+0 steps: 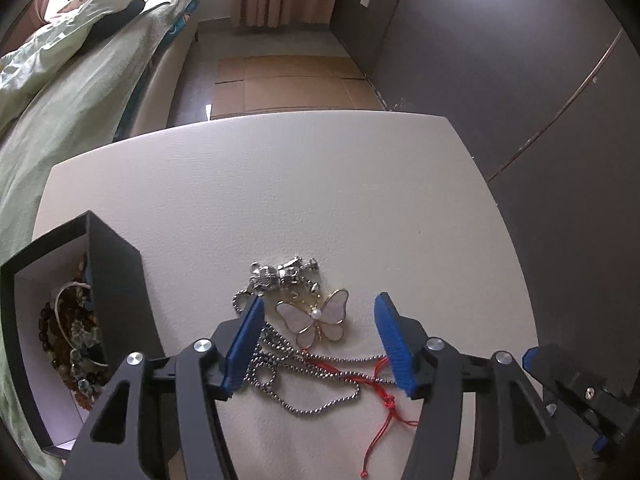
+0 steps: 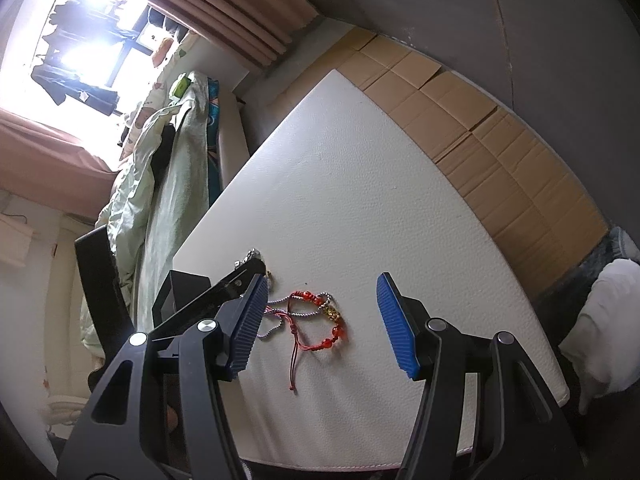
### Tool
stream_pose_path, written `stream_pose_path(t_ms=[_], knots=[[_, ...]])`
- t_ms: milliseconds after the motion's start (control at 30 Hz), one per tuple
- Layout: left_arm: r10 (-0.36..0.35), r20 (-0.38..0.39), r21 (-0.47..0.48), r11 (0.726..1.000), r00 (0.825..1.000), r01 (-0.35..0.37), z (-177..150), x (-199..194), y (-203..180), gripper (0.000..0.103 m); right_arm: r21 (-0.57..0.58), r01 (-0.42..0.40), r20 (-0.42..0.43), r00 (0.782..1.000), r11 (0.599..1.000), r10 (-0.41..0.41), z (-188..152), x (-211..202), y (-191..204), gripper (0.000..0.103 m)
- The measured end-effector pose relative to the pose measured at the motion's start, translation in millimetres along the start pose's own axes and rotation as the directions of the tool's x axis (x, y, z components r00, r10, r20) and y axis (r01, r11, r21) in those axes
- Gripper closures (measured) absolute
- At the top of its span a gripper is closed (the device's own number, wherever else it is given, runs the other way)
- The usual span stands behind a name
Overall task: Organize jewelry
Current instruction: 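Grasp the butterfly pendant with the left gripper while the right grasps the red string bracelet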
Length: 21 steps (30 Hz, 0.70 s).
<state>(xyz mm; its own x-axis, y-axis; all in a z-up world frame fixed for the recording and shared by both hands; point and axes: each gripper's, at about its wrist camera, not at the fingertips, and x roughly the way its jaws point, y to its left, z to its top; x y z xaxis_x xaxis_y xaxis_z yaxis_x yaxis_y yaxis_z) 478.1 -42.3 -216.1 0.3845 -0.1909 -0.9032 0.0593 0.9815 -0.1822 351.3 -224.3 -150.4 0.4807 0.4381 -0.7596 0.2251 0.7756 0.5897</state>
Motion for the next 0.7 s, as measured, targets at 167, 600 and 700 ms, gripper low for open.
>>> stream_pose_path(t_ms=[167, 600, 700], knots=[[-0.010, 0.002, -0.009, 1.000, 1.000, 0.010, 4.5, -0.2, 1.1, 0.050, 0.000, -0.003, 0.002, 1.000, 1.000, 0.003, -1.1, -0.5, 0.3, 0.045], [0.046, -0.022, 0.038, 0.998, 0.999, -0.045, 1.2, 12.6, -13.2, 0.050, 0.011, -0.003, -0.001, 1.000, 1.000, 0.003, -1.0, -1.4, -0.5, 0.045], [0.082, -0.023, 0.057, 0.995, 0.996, -0.080, 0.1, 12.9, -16.0, 0.057, 0.009, 0.004, 0.001, 1.000, 1.000, -0.004, -0.6, -1.6, -0.5, 0.045]])
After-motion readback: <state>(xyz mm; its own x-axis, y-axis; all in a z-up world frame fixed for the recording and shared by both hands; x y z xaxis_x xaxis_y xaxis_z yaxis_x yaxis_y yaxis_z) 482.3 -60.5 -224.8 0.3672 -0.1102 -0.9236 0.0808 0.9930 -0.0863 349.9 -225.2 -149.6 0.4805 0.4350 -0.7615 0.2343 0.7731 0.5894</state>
